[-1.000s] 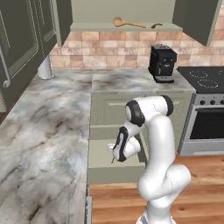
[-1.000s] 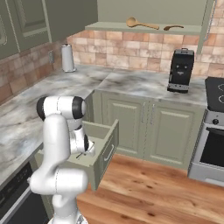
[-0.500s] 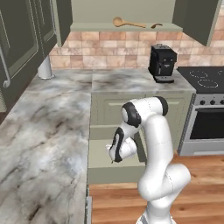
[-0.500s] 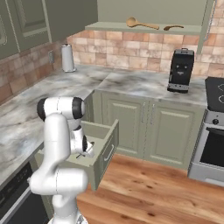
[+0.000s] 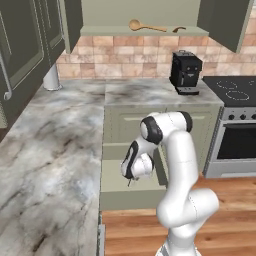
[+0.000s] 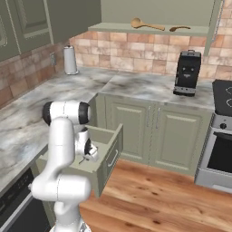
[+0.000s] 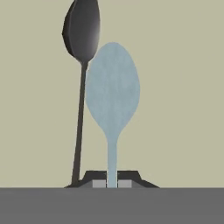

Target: Organize the utensils by type. Pick up the wooden spoons from the counter and place them in the open cabinet. Then pick up the metallic utensils from the counter and place them in the open drawer.

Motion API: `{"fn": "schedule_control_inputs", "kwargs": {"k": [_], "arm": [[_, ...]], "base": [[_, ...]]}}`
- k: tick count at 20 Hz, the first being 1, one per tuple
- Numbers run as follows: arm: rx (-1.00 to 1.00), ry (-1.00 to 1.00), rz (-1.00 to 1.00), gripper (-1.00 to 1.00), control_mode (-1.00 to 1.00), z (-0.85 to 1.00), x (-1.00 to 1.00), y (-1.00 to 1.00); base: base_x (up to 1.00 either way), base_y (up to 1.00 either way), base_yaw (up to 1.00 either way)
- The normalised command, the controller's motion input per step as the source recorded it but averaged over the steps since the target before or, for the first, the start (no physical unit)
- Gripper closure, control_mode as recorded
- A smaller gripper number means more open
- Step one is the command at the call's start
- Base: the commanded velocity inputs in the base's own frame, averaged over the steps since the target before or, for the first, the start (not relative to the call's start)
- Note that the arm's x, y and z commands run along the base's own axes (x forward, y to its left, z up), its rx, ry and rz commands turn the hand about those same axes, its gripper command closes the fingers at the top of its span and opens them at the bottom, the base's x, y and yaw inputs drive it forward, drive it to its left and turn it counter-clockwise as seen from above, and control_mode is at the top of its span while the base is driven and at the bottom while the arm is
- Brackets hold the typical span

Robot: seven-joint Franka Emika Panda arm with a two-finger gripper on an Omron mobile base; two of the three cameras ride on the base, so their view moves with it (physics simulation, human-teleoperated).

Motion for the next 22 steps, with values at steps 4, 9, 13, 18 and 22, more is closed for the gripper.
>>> {"fn": "schedule_control_inputs", "kwargs": {"k": [4, 9, 13, 18, 22], "arm": [[0.01, 0.05, 0.0, 1.0, -1.0, -0.06, 0.19, -0.12], [0.0, 0.05, 0.0, -1.0, -1.0, -0.18, 0.12, -0.02], [0.0, 0.06, 0.0, -1.0, -1.0, -0.07, 0.16, 0.0], [0.0, 0.05, 0.0, -1.0, -1.0, 0.02, 0.22, 0.0], [0.0, 0.0, 0.0, -1.0, -1.0, 0.16, 0.16, 0.0]], "base": [[0.0, 0.0, 0.0], [0.0, 0.0, 0.0], [0.0, 0.0, 0.0], [0.0, 0.0, 0.0], [0.0, 0.0, 0.0]]}}
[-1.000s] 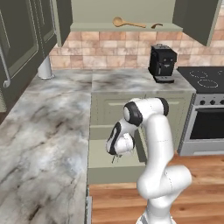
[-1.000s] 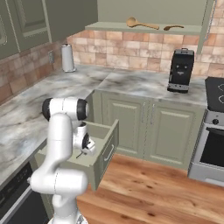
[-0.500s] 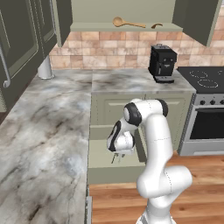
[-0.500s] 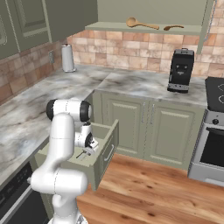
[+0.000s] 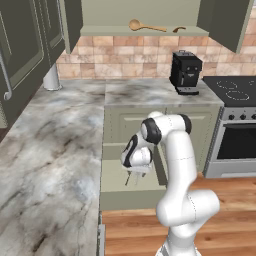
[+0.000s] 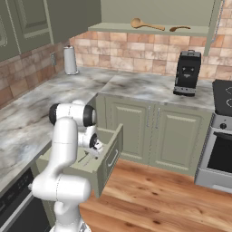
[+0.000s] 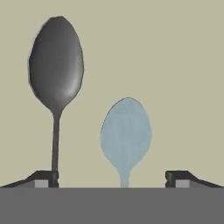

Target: Organize the utensils by type. Pick up the wooden spoons from the counter and place them in the open cabinet. Then pick up the metallic utensils from the counter and place them in the open drawer.

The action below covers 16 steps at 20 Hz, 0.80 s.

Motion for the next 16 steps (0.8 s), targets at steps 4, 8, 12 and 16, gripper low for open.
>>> {"fn": "schedule_control_inputs", "kwargs": {"k": [4, 8, 12, 16], "arm": [[0.03, 0.01, 0.0, -1.0, -1.0, 0.64, -0.14, -0.01], [0.01, 0.0, 0.0, -1.0, -1.0, 0.82, -0.35, -0.02], [0.02, 0.04, 0.0, -1.0, -1.0, 0.87, -0.4, -0.09], [0.0, 0.01, 0.0, -1.0, -1.0, 0.91, -0.52, -0.11]], "base": [[0.0, 0.0, 0.0], [0.0, 0.0, 0.0], [0.0, 0.0, 0.0], [0.0, 0.0, 0.0]]}}
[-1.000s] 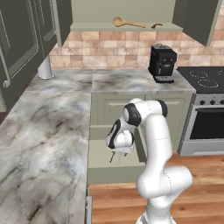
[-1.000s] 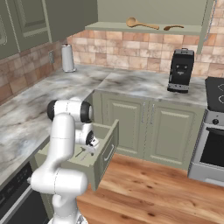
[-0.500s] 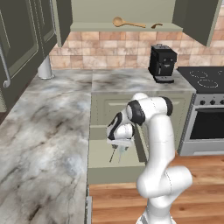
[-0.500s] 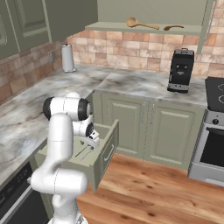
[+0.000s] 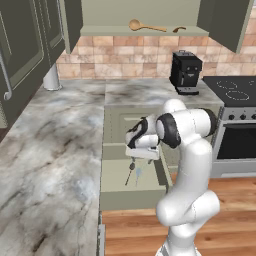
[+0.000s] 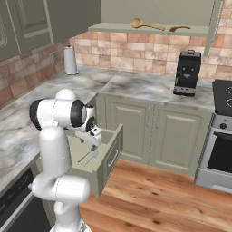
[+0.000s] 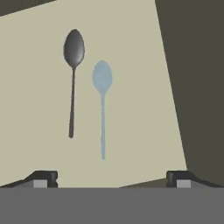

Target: Organize the utensils by type. Pick up the wooden spoons from the counter and place them in the open cabinet. Then pick up the metallic utensils from the counter and place them in the open drawer.

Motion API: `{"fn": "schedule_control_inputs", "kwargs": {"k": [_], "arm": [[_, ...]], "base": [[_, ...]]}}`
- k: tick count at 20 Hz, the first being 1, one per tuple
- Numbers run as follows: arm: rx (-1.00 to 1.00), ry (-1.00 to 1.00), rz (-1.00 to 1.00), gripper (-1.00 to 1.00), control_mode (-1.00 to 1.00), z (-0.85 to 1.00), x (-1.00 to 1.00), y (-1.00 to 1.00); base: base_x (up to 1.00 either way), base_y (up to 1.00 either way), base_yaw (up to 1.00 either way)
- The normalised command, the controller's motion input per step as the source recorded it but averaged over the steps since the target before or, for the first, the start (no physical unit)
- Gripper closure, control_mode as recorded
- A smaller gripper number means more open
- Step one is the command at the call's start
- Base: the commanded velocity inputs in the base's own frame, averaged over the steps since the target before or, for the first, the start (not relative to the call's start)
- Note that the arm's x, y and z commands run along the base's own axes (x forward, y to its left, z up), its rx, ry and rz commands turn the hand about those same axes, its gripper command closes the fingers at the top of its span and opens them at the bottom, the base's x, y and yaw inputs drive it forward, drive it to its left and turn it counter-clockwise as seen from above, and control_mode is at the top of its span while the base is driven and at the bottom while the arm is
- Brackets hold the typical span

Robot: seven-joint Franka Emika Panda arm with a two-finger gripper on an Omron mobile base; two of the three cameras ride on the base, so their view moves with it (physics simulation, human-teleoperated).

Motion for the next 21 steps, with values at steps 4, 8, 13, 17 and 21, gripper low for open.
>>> {"fn": "schedule_control_inputs", "kwargs": {"k": [4, 8, 13, 17, 21], "arm": [[0.0, 0.0, 0.01, -1.0, -1.0, 0.91, -0.56, -0.1], [0.0, 0.0, 0.08, -1.0, -1.0, 0.88, -0.62, -0.18], [0.0, 0.0, 0.13, -1.0, -1.0, 0.88, -0.62, -0.19], [0.0, -0.08, 0.14, -1.0, -1.0, 0.86, -0.75, -0.21], [0.0, -0.23, 0.16, -1.0, -1.0, 0.77, -0.85, -0.19]], "base": [[0.0, 0.0, 0.0], [0.0, 0.0, 0.0], [0.0, 0.0, 0.0], [0.0, 0.0, 0.0], [0.0, 0.0, 0.0]]}}
